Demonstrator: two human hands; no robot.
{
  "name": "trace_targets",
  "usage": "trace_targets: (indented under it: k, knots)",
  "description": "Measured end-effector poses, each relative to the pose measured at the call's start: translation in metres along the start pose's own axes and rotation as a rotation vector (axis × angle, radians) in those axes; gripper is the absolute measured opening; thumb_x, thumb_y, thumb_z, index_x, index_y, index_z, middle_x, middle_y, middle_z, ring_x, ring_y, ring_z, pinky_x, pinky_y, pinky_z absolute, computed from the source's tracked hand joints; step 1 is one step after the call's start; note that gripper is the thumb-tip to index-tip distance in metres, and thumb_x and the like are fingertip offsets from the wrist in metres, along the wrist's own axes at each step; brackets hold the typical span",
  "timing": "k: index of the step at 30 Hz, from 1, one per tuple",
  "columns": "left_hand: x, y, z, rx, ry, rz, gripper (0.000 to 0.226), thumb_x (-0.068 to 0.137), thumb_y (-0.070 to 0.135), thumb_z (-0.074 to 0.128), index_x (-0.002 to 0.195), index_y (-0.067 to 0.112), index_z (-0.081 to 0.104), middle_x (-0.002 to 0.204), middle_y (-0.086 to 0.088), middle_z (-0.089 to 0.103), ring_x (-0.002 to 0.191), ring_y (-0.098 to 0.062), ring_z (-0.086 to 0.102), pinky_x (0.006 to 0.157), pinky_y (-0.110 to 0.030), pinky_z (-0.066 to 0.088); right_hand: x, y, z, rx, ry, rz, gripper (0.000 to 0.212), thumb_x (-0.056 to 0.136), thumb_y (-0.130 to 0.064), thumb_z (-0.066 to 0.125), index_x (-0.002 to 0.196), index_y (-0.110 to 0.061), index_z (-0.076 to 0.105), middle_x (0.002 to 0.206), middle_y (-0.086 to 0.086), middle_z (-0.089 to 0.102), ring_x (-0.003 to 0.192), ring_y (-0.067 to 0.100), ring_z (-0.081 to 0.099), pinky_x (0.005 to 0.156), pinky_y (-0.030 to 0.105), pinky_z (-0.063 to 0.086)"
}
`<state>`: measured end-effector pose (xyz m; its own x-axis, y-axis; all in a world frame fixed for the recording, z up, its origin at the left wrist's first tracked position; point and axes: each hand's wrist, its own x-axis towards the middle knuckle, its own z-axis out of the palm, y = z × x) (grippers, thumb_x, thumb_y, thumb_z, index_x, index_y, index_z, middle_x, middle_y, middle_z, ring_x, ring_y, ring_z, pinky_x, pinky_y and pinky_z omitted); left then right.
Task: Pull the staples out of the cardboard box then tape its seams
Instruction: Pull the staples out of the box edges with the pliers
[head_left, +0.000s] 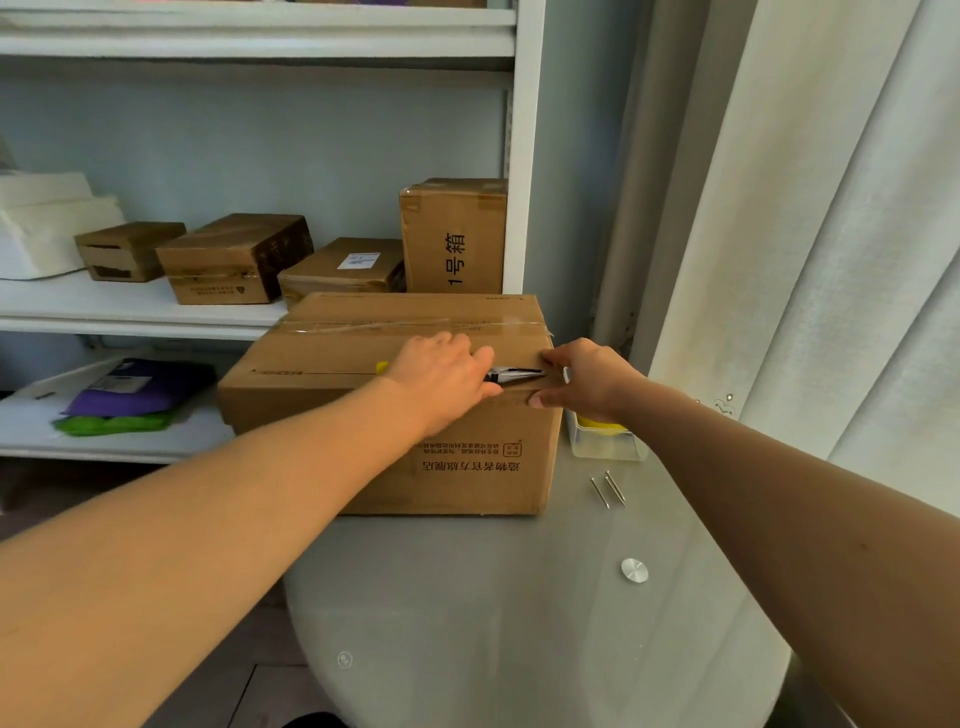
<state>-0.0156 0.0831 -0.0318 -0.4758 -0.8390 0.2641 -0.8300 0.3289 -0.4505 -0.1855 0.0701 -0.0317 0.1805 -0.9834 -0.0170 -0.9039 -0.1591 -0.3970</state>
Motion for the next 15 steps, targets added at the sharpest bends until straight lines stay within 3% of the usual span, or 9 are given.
trace_targets:
  k: [6,10,15]
  knots:
    - [-0.008,0.011,-0.007,-0.103,-0.046,-0.122,0.045,0.100,0.046,0.028,0.120,0.010,0.044,0.119,-0.013,0.053,0.111,-0.025,0.051,0.086,-0.034,0.044,0.000,-0.007,0.000,-0.054,-0.001,0.006,0.053,0.086,-0.031,0.069,0.133,-0.014,0.052,0.117,0.005,0.060,0.104,0.024,0.057,0.092,0.035,0.047]
    - [-0.007,0.005,-0.005,-0.200,-0.024,-0.157,0.045,0.100,0.047,0.026,0.116,0.010,0.046,0.108,-0.010,0.056,0.095,-0.023,0.053,0.074,-0.033,0.041,0.001,-0.007,0.001,-0.029,0.008,0.018,0.051,0.084,-0.031,0.070,0.130,-0.015,0.054,0.115,0.005,0.062,0.102,0.023,0.059,0.091,0.036,0.049]
    - [-0.005,-0.006,-0.005,-0.072,0.002,-0.040,0.048,0.099,0.049,0.028,0.124,0.011,0.042,0.123,-0.013,0.047,0.117,-0.028,0.047,0.088,-0.038,0.042,0.000,-0.007,0.000,-0.023,0.003,0.012,0.055,0.086,-0.029,0.068,0.135,-0.013,0.049,0.123,0.007,0.059,0.110,0.025,0.057,0.093,0.035,0.046]
